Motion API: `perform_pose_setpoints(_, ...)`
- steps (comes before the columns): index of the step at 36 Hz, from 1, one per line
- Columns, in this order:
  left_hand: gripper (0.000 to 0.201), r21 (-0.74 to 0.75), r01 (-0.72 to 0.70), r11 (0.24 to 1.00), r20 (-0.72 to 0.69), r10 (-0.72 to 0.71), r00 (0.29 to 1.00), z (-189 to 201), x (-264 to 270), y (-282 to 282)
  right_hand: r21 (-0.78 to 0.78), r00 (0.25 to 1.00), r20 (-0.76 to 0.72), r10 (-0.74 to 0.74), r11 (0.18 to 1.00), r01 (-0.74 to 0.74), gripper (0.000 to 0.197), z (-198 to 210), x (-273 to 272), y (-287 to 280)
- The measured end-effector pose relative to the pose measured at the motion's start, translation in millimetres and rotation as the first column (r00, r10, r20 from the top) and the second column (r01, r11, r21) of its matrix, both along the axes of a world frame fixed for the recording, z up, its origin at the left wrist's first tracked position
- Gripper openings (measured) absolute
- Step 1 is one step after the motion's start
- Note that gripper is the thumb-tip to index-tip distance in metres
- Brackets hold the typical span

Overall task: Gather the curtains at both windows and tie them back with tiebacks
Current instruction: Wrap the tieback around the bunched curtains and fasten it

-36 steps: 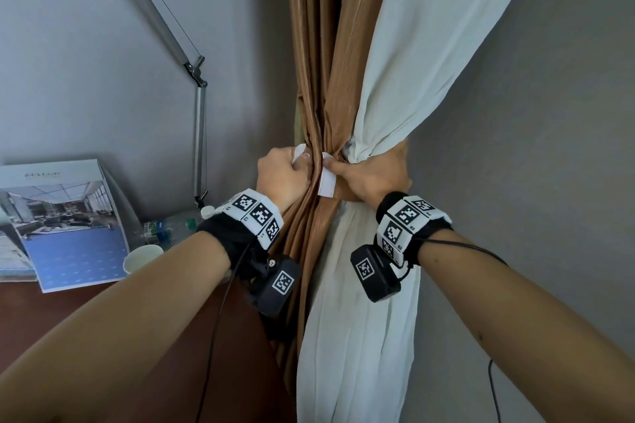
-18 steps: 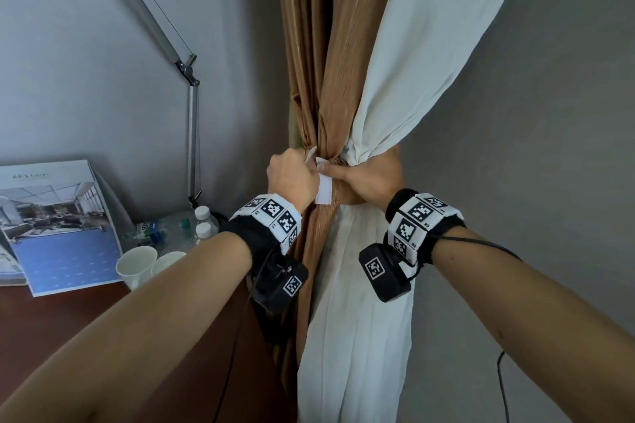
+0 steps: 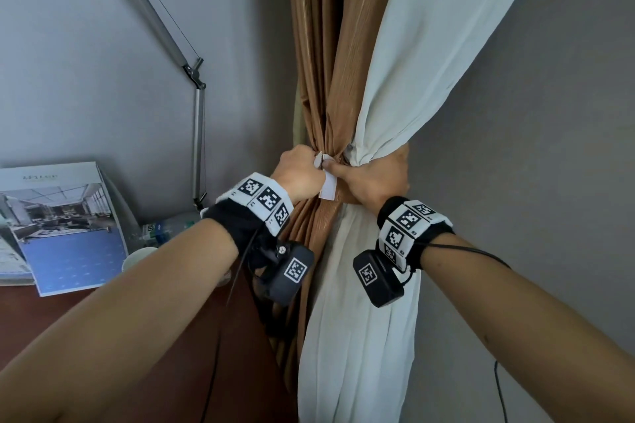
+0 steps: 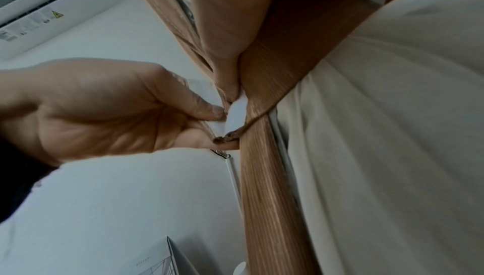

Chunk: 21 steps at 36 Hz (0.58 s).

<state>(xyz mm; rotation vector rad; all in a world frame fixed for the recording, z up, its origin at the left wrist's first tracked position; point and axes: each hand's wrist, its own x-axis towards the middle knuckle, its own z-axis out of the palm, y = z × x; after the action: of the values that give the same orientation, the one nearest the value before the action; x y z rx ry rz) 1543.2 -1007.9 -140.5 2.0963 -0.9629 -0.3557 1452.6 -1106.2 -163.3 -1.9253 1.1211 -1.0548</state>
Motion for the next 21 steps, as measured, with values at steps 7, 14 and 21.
perform_pose_setpoints(7,0.018,0.12,0.018,0.993,0.083,-0.028,0.996,9,0,-1,0.021,1.0,-0.005,-0.007,1.0,0.007,0.132,2,0,5)
perform_pose_setpoints(14,0.03,0.176,-0.02,0.984,0.177,-0.011,0.984,9,-16,-1,-0.009,0.999,-0.031,0.034,0.999,-0.035,0.127,2,0,7)
perform_pose_setpoints(21,0.026,0.131,-0.022,0.991,0.247,-0.011,0.969,-2,-25,-1,0.004,0.989,-0.096,0.115,0.993,-0.116,0.12,0,-3,3)
